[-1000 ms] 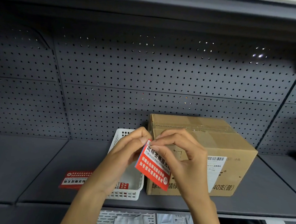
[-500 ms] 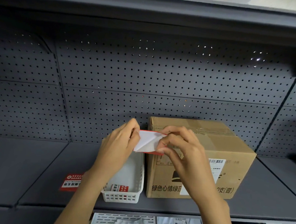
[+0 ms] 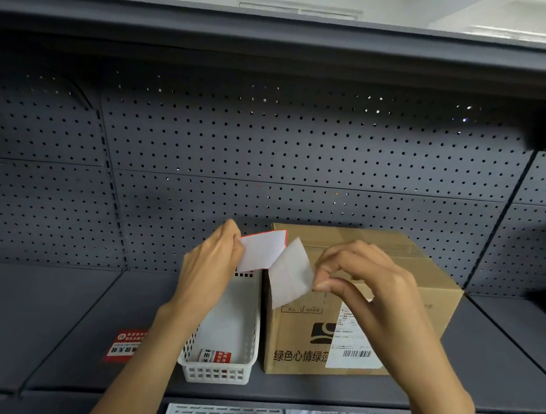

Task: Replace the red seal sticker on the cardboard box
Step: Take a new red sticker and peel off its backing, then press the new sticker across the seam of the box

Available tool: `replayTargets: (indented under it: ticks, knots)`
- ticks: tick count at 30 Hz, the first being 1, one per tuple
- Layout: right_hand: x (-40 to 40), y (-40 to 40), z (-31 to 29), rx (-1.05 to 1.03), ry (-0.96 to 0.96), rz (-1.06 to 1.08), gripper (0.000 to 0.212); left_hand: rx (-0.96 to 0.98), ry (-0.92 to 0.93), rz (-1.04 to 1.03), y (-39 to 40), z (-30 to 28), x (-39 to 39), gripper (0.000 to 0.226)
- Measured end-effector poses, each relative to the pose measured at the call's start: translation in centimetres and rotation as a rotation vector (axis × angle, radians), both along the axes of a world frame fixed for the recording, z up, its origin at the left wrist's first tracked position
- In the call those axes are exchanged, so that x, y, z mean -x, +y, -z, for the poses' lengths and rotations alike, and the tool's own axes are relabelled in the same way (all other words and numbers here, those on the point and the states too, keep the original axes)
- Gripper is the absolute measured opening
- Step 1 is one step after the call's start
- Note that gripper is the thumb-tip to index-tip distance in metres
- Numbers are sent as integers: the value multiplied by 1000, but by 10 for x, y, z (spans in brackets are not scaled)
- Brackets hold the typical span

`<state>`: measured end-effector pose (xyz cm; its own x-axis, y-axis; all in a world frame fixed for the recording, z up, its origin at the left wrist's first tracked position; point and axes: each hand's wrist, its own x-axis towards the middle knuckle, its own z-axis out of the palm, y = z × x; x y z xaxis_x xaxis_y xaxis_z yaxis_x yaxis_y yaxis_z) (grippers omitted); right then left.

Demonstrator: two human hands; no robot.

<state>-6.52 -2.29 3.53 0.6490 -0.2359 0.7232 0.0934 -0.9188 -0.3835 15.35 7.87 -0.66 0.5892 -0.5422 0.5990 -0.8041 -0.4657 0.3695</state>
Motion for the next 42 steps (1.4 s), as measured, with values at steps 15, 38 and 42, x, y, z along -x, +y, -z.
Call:
replayTargets:
  ticks: [15, 38, 42]
  knots:
    - [-8, 10, -6, -147, -94, 40, 12, 67, 34, -128, 19, 19, -24, 20]
    - [-29, 30, 1, -97, 4, 54, 10, -176, 290, 75, 59, 52, -27, 56]
    - [-28, 30, 0, -69, 65, 87, 10, 17, 366, 256, 64, 17, -7, 56]
